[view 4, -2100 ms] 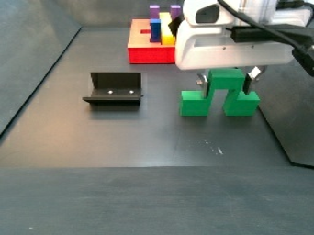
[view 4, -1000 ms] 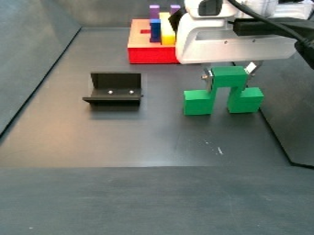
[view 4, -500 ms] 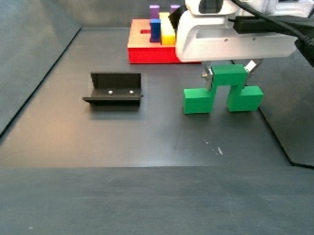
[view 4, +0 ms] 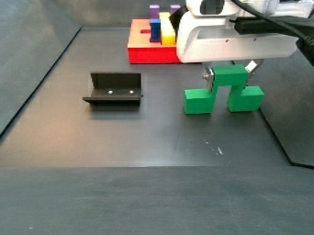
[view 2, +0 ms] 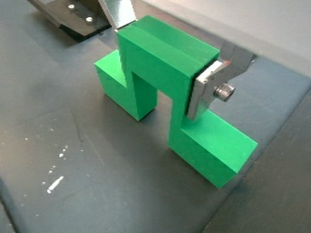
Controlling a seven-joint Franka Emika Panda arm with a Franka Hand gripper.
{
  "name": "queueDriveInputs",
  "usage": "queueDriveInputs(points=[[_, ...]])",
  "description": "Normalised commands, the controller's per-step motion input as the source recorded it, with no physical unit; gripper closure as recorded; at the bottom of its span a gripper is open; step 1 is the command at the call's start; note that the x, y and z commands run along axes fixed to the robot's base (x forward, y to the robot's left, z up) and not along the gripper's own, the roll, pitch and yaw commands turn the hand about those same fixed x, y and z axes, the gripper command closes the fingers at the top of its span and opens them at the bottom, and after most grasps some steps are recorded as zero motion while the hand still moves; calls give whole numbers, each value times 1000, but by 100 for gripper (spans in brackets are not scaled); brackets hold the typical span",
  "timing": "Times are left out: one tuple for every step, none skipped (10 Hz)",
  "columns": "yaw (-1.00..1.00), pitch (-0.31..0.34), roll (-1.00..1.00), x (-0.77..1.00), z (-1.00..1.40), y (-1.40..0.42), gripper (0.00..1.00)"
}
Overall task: Pick up the green object. Move up. Move to above the board. Insert the green object.
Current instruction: Move up, then move to above the board.
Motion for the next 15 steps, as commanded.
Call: queueDriveInputs(points=[[-9,-6,0,26,838,-27,100],[-7,44,26,-27,613,-23,100],[3,36,67,-18,317,-6,100],[0,0,0,0,1400,0,100],[2,17,-31,-20,1400,3,100],[0,10,11,-66,1400,1,100],[4,0,16,-49,1400,2,100],[1,55,-7,42,1400,13,100],[0,100,-4,49,845,9,100],[-1,98,6,26,467,-6,100],[2,50,4,28,181,5,100],[-226,104,44,485,188,-1400,100],[-173,129,73,483,176,-1400,100],[-87,156,46,500,178,-1400,100],[-68,164,-19,515,181,-1400,100]])
